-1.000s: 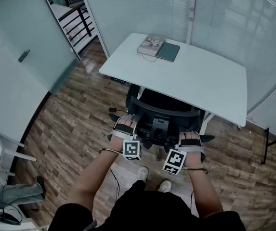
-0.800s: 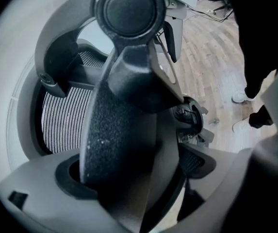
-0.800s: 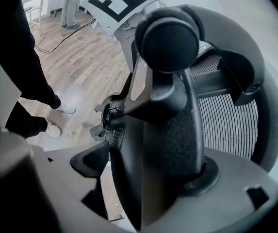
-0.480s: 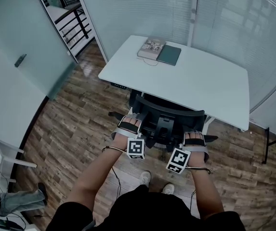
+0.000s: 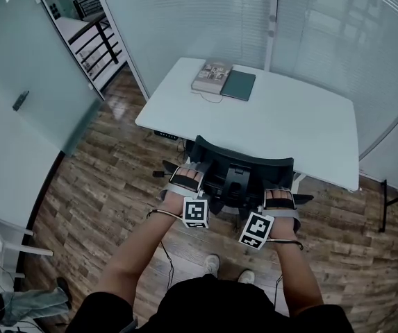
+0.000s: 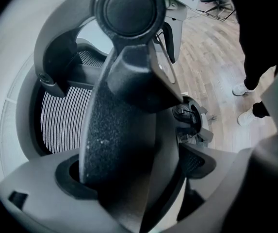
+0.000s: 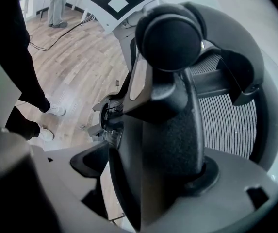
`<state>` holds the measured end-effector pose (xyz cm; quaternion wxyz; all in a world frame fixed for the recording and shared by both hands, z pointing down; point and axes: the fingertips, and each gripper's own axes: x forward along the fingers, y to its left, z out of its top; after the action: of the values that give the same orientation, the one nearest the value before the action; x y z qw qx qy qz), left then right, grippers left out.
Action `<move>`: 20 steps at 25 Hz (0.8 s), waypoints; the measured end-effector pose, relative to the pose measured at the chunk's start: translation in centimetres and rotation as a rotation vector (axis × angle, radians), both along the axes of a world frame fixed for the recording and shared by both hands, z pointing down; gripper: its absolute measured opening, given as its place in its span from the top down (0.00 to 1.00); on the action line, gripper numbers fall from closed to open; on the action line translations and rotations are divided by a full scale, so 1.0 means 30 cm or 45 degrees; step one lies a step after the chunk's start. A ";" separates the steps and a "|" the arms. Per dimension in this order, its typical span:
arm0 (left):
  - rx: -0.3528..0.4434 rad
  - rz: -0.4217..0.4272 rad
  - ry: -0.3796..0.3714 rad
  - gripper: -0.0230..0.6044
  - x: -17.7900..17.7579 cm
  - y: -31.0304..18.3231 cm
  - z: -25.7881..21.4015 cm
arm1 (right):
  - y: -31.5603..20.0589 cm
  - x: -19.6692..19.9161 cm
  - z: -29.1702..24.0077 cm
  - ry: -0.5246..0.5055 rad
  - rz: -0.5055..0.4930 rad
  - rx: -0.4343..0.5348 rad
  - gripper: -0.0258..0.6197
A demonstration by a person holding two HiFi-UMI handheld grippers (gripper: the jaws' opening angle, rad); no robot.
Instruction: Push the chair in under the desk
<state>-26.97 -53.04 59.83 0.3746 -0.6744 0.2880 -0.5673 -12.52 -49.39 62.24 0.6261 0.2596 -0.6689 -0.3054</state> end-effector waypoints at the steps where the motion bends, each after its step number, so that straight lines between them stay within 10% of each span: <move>1: 0.004 0.003 0.002 0.12 -0.004 -0.017 -0.003 | -0.016 -0.004 0.000 0.000 0.003 0.000 0.29; 20: -0.016 0.071 -0.011 0.12 -0.005 -0.267 0.008 | -0.256 -0.006 0.011 -0.005 0.078 -0.007 0.29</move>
<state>-27.11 -61.06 60.07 0.3871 -0.6820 0.2638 -0.5616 -12.70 -57.08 62.58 0.6345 0.2787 -0.6628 -0.2836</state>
